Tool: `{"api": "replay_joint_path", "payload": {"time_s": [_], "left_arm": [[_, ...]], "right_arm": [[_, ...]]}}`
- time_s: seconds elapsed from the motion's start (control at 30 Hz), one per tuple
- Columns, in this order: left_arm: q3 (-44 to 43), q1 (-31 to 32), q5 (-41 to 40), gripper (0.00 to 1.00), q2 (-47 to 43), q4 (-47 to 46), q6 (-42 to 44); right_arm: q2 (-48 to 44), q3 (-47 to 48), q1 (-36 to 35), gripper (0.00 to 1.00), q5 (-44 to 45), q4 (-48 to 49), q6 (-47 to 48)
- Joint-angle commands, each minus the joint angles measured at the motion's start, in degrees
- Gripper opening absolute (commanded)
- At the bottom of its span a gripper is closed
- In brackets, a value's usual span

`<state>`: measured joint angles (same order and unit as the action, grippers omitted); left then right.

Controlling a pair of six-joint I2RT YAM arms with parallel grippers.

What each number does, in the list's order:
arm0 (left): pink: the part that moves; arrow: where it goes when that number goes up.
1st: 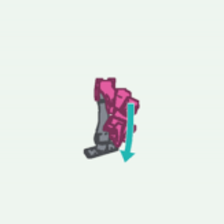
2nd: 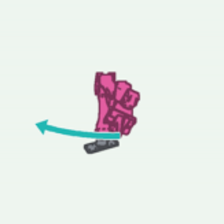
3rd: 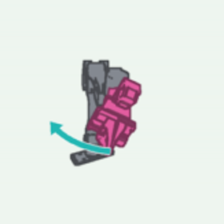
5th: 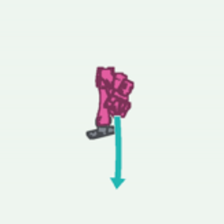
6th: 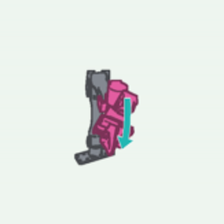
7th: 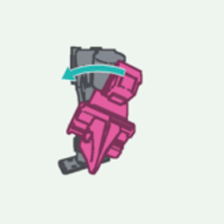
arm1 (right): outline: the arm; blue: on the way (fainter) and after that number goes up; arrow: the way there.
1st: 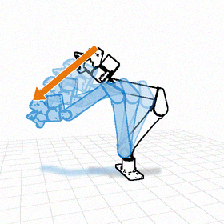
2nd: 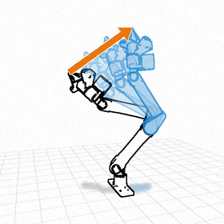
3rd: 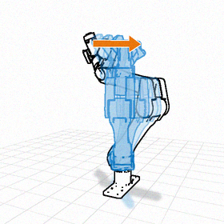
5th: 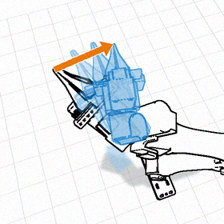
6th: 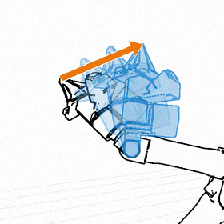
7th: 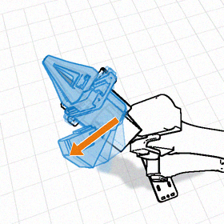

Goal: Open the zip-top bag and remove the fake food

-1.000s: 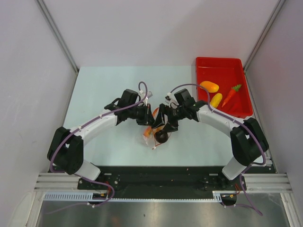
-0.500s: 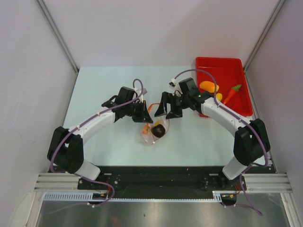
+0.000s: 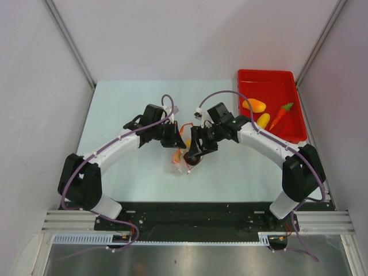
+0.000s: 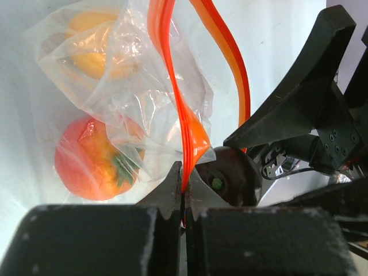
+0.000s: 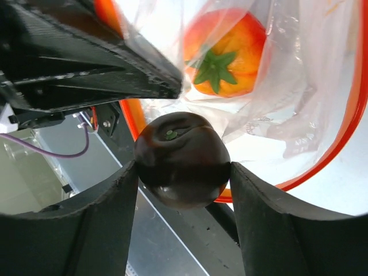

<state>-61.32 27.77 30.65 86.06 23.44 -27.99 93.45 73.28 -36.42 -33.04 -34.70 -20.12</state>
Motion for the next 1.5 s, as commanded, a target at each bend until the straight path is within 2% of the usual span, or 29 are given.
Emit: {"api": "replay_joint_path", "payload": {"time_s": [0.0, 0.1, 0.13, 0.33, 0.43, 0.6, 0.73, 0.8, 0.87, 1.03, 1.27, 1.37, 1.47], "left_arm": [[-0.9, -0.3, 1.7, 0.00, -0.5, -0.8, 0.9], [-0.6, -0.4, 1.9, 0.00, -0.8, -0.9, 1.1], [-0.5, -0.4, 1.8, 0.00, -0.9, -0.8, 1.2], [0.4, -0.5, 0.3, 0.00, -1.7, 0.6, 2.9], [0.9, -0.4, -0.2, 0.00, -2.4, 0.8, 3.6], [1.0, -0.5, -0.1, 0.00, -3.3, 1.2, 4.3], [0.4, -0.5, 0.8, 0.00, -4.3, 1.0, 5.0], [-0.2, -0.4, 1.9, 0.00, -5.0, 1.0, 5.1], [-0.7, -0.4, 2.7, 0.00, -5.9, 0.7, 5.5], [-1.1, -0.5, 3.7, 0.00, -7.1, 0.3, 6.0], [-1.2, -0.5, 3.5, 0.00, -7.4, -0.3, 5.7], [-1.6, -0.4, 2.5, 0.00, -7.3, 0.2, 5.2], [-1.8, -0.4, 1.0, 0.00, -7.5, 0.2, 4.4]], "right_arm": [[0.9, 0.7, -0.4, 0.60, 1.0, -0.6, 1.5], [0.6, 2.2, 0.0, 0.45, 1.7, -0.6, 1.3], [0.1, 3.2, 0.3, 0.35, 1.8, -0.5, 1.0], [-5.2, 5.1, 2.5, 0.16, 6.1, 4.3, -1.0], [-9.2, 3.8, 5.4, 0.12, 9.7, 8.6, -2.6], [-12.9, 2.5, 14.1, 0.17, 18.3, 14.7, -4.8], [-12.9, 1.3, 21.4, 0.20, 29.8, 19.4, -6.0], [-12.5, -1.2, 26.3, 0.24, 32.2, 25.5, -6.8], [-11.2, -2.3, 30.0, 0.24, 35.5, 30.1, -7.7], [-1.0, 0.1, 40.1, 0.24, 35.2, 34.3, -9.0], [14.1, 8.9, 45.7, 0.25, 33.8, 36.5, -8.5], [21.0, 15.4, 46.6, 0.28, 33.6, 35.1, -8.1], [27.1, 22.0, 47.4, 0.39, 34.2, 30.2, -8.1]]}}
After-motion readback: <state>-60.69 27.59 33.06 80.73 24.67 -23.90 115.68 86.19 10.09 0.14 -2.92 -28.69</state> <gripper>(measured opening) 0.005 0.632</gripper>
